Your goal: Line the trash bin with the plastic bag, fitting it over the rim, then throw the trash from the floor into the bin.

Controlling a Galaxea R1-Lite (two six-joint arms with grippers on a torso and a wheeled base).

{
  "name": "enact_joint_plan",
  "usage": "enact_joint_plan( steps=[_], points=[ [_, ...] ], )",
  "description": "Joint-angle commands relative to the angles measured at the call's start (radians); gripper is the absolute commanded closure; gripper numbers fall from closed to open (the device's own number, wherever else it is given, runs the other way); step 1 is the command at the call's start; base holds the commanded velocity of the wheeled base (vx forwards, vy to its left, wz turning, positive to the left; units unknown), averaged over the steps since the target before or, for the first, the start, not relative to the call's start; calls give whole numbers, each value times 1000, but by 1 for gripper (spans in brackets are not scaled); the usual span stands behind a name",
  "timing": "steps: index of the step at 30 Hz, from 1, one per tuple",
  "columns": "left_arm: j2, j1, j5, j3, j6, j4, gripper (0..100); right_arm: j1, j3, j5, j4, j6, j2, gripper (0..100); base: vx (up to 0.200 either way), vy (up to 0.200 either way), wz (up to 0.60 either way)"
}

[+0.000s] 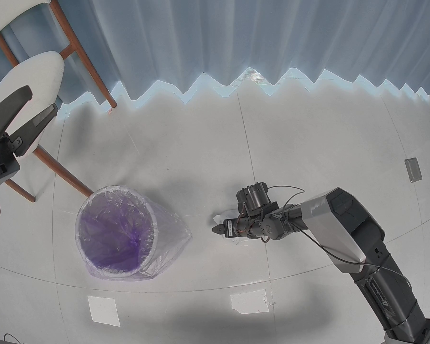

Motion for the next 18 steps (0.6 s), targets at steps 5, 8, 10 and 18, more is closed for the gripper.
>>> enact_joint_plan(
  steps=[5,8,10,18],
  points=[
    [2,-5,0,0,0,0,0,-18,-12,-6,49,-6,52,0,0,0,0],
    [2,-5,0,0,0,1,0,-30,-12,-46,53,-6,88,0,0,0,0],
    [3,-5,0,0,0,0,0,-30,-12,-57,53,-3,94,100,0,0,0],
    [3,-8,0,5,0,0,0,-24,-12,-58,53,110,-28,100,0,0,0]
  ],
)
